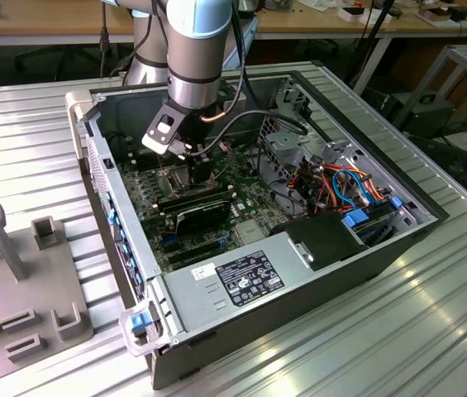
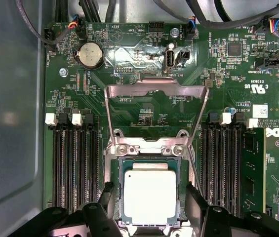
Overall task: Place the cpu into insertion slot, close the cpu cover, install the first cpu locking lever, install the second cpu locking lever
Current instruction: 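Place the cpu into insertion slot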
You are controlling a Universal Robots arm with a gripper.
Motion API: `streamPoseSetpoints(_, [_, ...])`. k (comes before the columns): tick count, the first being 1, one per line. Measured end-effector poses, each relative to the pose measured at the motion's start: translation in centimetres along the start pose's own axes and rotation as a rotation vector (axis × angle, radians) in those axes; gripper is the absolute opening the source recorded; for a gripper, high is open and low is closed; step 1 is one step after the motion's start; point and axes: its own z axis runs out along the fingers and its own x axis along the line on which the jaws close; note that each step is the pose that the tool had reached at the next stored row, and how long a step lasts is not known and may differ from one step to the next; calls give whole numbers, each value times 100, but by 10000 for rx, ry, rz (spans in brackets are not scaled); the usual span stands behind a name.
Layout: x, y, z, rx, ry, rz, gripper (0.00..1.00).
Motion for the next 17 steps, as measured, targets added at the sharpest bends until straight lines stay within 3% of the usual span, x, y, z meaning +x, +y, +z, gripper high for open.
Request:
streamPoseSetpoints(10, [41, 8, -135, 2, -1, -2, 66])
streamPoseSetpoints(15, [41, 8, -143, 1, 0, 0, 35])
streamPoseSetpoints(17, [41, 8, -163, 3, -2, 0, 29])
